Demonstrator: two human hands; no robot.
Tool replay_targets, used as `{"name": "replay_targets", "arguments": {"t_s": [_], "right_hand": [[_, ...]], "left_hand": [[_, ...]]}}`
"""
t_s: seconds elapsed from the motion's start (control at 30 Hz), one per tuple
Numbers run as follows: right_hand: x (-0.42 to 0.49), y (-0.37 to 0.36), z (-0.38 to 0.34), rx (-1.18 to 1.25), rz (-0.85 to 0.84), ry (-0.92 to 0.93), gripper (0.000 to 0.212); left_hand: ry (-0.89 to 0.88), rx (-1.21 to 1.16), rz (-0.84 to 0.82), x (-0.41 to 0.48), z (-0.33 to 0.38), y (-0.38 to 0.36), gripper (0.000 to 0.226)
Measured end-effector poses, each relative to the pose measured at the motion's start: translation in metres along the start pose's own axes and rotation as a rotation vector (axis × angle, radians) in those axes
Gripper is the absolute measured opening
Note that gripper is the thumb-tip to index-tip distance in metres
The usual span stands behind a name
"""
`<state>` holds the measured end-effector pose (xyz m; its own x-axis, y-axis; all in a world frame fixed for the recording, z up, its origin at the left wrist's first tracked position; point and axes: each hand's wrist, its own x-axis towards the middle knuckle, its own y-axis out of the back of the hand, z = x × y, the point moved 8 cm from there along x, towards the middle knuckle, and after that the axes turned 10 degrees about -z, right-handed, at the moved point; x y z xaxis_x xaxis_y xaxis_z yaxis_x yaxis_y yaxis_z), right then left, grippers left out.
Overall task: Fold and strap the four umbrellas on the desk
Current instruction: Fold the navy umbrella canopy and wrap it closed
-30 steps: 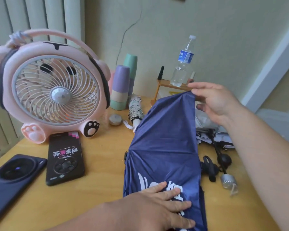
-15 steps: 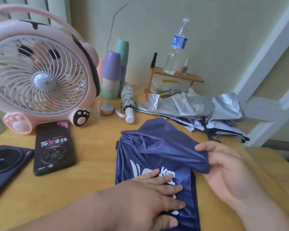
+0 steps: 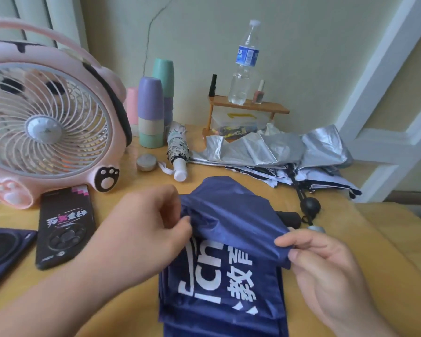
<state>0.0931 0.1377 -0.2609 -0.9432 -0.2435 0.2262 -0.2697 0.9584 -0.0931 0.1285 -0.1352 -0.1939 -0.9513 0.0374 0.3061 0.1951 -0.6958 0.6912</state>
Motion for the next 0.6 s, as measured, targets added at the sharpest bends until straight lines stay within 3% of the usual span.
{"name": "replay_targets", "arguments": {"t_s": [0.03,0.07,0.13,0.17,0.3,0.43,0.6], "right_hand": [[0.0,-0.002,-0.002,0.032,-0.008,-0.008,0.012],[0.0,-0.005,-0.004,0.065,-0.022,-0.011,0.02],[-0.001,-0.003,-0.002,0.125,-0.027,-0.02,0.059],[-0.003,-0.002,-0.002,0.165,-0.017,-0.009,0.065],[-0.004,-0.009,-0.007,0.187,-0.112,0.033,0.061],[-0.003,-0.02,-0.015,0.063,-0.183,0.074,0.057],[-0.002,-0.029,-0.018,-0.091,-0.184,0.06,0.059]], "left_hand": [[0.059,-0.044,-0.056,0.004,-0.007,0.001,0.017],[0.112,-0.076,-0.114,0.006,-0.013,0.001,0.013],[0.135,-0.063,-0.198,0.007,-0.019,-0.005,0.02],[0.114,-0.044,-0.211,0.006,-0.017,-0.007,0.02],[-0.037,-0.069,-0.207,0.002,-0.007,-0.017,0.017],[-0.143,-0.125,-0.2,0.004,-0.005,-0.018,0.016],[-0.249,-0.071,-0.324,0.002,0.003,-0.018,0.018]]}}
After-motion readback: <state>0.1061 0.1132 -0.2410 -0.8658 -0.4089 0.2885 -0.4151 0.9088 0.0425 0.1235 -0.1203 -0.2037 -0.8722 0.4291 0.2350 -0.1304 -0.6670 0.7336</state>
